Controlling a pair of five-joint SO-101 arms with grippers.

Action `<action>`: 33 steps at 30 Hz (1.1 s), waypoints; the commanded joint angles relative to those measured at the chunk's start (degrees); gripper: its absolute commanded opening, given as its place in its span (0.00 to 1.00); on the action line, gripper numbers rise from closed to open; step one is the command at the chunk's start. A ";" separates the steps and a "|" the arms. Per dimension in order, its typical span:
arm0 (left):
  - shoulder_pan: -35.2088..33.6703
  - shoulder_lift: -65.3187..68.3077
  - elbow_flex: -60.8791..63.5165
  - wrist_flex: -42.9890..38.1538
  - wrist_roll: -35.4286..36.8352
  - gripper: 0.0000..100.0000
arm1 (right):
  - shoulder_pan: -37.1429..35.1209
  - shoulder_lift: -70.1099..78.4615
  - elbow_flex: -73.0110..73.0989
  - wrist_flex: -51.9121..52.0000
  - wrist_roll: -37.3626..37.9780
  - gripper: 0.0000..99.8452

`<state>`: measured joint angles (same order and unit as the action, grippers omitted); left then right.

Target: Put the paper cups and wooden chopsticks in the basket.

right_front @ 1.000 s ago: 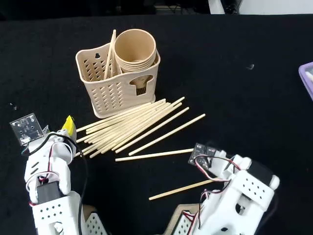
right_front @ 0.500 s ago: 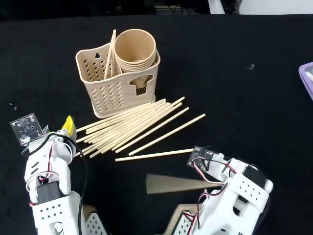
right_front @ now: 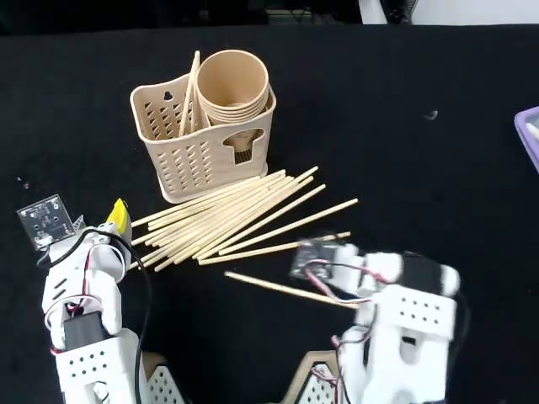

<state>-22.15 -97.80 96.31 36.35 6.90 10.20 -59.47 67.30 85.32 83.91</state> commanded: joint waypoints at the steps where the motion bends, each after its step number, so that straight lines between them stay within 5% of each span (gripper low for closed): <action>1: -0.04 -0.26 1.45 0.26 -0.53 0.24 | -14.42 0.57 -2.07 -7.30 -16.44 0.01; 3: -0.04 -0.26 1.45 0.26 -0.53 0.24 | -18.90 1.54 -1.71 -12.48 -23.12 0.01; 8: -0.13 -0.26 1.45 0.26 -0.53 0.24 | -21.27 12.62 -1.36 -21.89 -24.44 0.02; 17: -0.13 -0.26 1.45 0.26 -0.53 0.24 | -18.11 37.67 -15.25 -24.35 -30.59 0.26; 29: -0.13 -0.26 1.45 0.26 -0.53 0.24 | -25.58 41.36 -15.52 -24.79 -30.15 0.26; 33: -0.13 -0.26 1.45 0.26 -0.53 0.24 | -27.16 41.36 -15.52 -24.79 -30.15 0.17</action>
<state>-22.15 -97.80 96.31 36.35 6.90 -15.38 -18.15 53.85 61.23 54.02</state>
